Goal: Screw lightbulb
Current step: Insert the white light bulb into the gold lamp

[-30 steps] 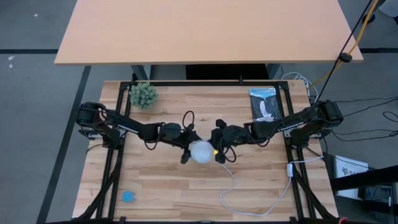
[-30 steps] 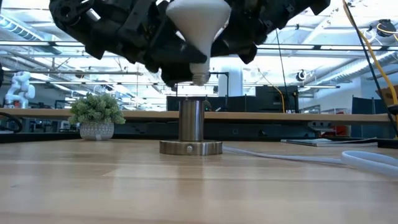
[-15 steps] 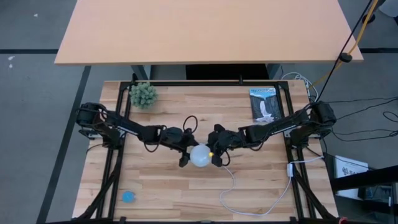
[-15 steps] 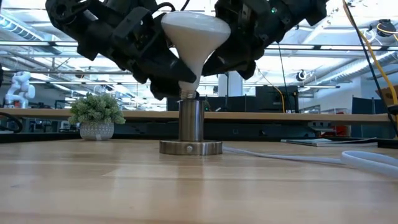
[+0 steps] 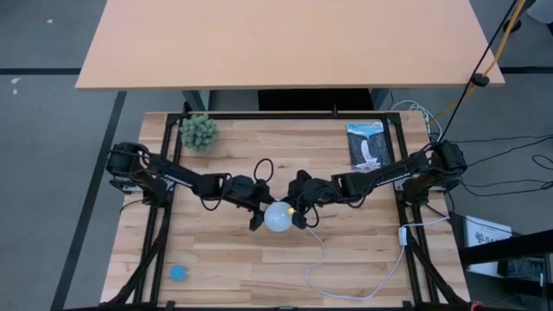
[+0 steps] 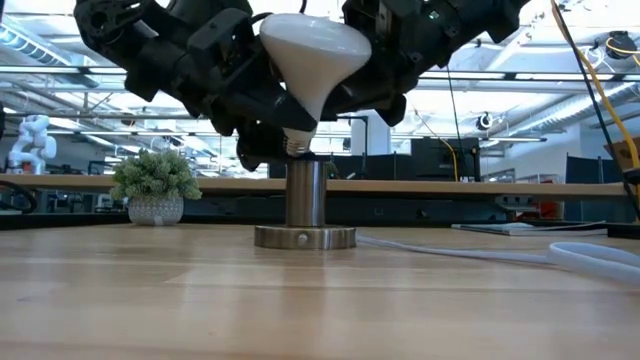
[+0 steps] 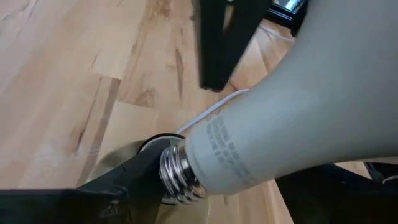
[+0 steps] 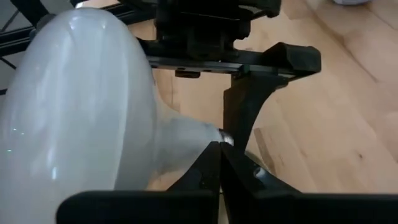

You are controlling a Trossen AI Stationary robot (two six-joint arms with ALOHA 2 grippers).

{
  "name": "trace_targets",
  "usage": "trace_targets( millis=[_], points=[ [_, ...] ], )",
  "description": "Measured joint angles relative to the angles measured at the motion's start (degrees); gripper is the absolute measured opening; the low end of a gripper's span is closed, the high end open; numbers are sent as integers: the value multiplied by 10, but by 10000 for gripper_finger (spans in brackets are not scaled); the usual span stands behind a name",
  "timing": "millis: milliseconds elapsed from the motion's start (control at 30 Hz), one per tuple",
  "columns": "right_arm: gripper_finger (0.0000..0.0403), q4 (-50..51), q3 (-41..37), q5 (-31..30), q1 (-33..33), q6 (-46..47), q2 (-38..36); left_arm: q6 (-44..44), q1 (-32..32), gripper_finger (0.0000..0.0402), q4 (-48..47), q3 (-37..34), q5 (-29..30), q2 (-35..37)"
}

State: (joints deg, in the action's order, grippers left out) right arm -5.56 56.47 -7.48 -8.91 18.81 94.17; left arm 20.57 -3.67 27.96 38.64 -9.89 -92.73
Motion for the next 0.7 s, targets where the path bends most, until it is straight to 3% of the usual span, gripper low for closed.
trace_targets(
  millis=[333,700],
  points=[
    [0,-2,0,4,-1,-3,0,6,-16,273,5,-4,39,0],
    [0,-3,0,4,1,-3,1,-26,-24,273,55,-4,28,0]
  ],
)
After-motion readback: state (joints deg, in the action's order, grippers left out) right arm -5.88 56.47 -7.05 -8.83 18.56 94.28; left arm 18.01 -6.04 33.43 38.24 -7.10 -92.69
